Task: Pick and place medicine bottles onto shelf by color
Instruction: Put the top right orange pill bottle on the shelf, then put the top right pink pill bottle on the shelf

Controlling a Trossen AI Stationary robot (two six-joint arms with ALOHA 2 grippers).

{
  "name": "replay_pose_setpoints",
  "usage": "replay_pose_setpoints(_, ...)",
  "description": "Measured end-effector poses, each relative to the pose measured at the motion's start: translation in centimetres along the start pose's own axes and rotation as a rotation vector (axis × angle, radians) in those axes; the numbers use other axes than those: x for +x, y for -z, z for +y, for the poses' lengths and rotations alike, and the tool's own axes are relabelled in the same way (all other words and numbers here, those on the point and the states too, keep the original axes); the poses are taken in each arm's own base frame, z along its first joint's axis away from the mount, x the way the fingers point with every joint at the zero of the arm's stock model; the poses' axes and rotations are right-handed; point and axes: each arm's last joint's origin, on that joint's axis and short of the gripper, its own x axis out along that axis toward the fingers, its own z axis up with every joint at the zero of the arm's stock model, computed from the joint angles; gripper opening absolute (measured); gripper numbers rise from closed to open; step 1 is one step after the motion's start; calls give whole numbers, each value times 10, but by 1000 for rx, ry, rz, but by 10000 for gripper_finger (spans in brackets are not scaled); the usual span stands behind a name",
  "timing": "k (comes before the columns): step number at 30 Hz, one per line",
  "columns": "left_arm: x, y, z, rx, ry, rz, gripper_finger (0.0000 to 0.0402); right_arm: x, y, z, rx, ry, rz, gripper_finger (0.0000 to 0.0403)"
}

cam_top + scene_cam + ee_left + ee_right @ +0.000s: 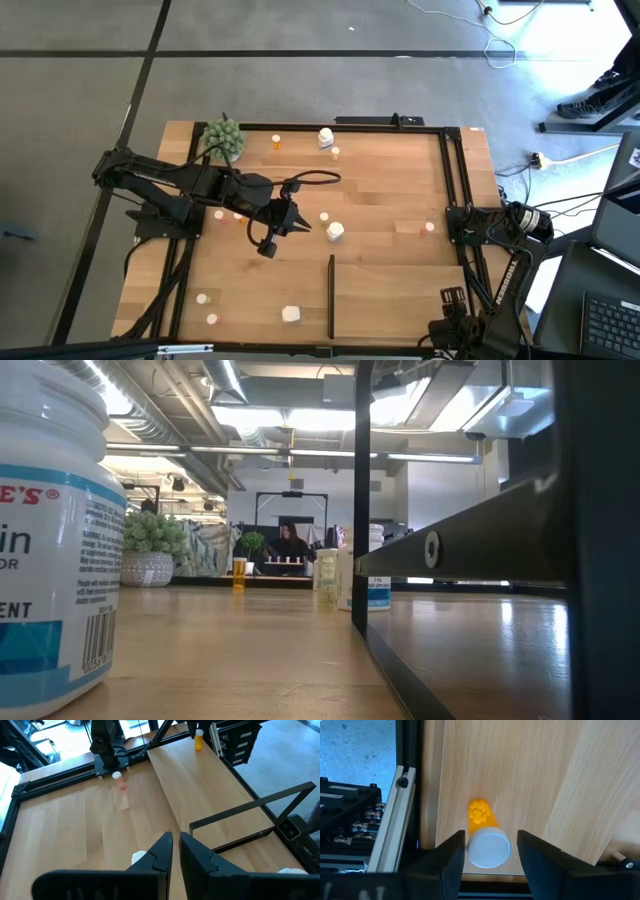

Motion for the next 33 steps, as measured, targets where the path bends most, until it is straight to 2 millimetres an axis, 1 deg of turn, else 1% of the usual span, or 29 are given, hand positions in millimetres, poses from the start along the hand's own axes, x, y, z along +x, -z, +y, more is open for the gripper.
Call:
replay_pose_setpoints(9, 0, 0, 0, 0, 0, 0, 28, -1, 0, -1, 2, -1, 0, 190)
replay_pose_setpoints(14, 0, 0, 0, 0, 0, 0, 27, -8, 0, -1, 3, -4, -1, 190)
replay_pose_setpoints(19, 0, 0, 0, 0, 0, 0, 28, -21, -1, 1, 3, -23, -13, 190)
replay_pose_setpoints(28, 0, 0, 0, 0, 0, 0, 28, -55, 1, -2, 32, -25, -13, 190)
replay_pose_setpoints(33, 0, 0, 0, 0, 0, 0, 27, -61, 2, -3, 29, -27, -19, 190)
